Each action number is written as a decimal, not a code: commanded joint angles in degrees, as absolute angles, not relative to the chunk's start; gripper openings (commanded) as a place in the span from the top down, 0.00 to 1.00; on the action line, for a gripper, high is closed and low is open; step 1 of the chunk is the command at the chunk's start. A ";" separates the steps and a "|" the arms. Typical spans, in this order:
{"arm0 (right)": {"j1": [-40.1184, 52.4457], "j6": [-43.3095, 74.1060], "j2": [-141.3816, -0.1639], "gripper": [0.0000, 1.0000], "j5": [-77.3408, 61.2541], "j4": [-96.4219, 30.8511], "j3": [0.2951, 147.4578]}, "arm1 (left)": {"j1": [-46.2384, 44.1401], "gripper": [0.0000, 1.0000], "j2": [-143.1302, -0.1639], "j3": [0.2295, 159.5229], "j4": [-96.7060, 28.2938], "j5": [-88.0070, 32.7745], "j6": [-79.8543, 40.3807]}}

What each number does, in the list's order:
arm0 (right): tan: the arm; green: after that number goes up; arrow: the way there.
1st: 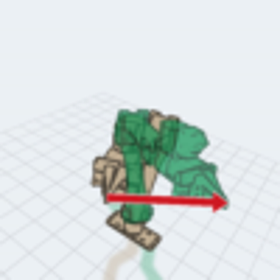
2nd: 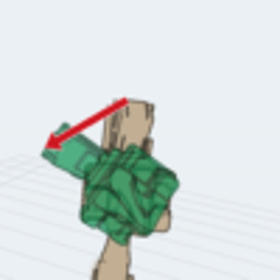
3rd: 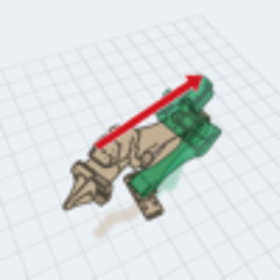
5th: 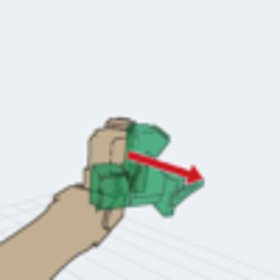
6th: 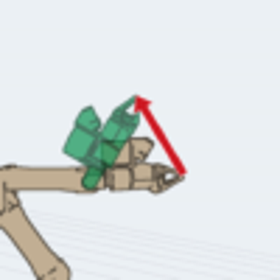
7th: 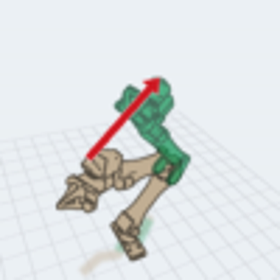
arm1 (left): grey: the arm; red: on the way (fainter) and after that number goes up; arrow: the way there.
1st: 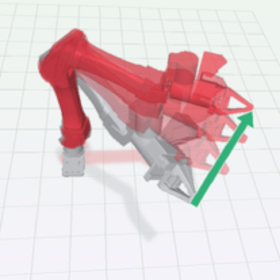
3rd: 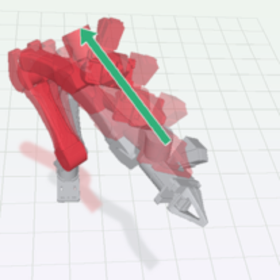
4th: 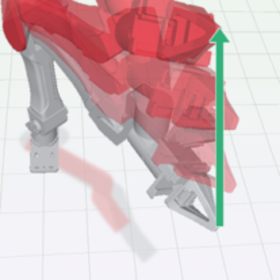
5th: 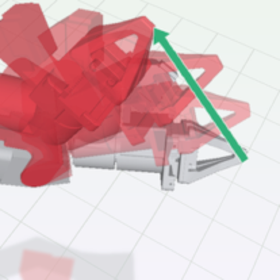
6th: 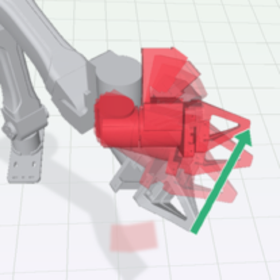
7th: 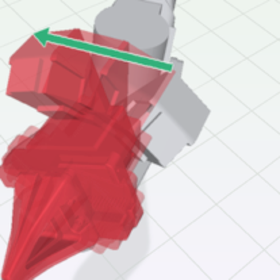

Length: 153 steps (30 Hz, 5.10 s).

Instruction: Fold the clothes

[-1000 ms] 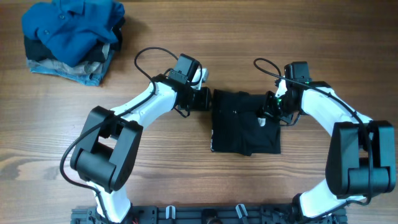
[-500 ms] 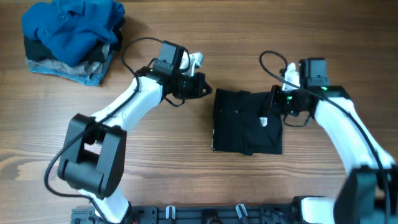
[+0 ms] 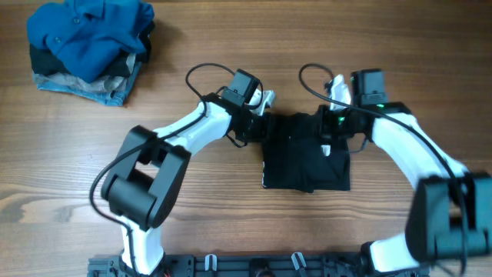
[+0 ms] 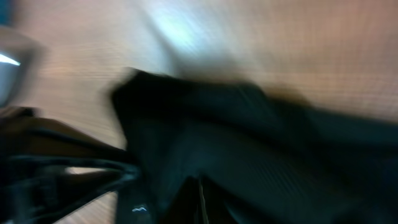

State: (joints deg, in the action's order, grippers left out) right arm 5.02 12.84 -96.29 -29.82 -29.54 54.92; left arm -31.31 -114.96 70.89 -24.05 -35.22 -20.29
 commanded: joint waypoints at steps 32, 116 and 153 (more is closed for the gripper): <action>-1.43 22.68 -79.26 0.88 -18.85 -39.11 55.92 | -34.20 0.96 -110.67 68.34 -42.02 -39.42 -24.71; 0.14 22.94 -99.15 0.96 -18.35 -45.69 55.83 | -35.99 0.67 -111.66 81.06 -58.35 -37.26 -16.73; 2.09 0.34 -94.32 0.94 -38.39 -37.34 55.96 | -22.39 0.69 -115.98 86.30 -41.91 -33.15 -23.97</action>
State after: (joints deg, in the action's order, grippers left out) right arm 1.98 8.45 -92.62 -27.75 -37.74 55.75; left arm -22.13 -116.36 85.62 -36.56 -31.51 -27.55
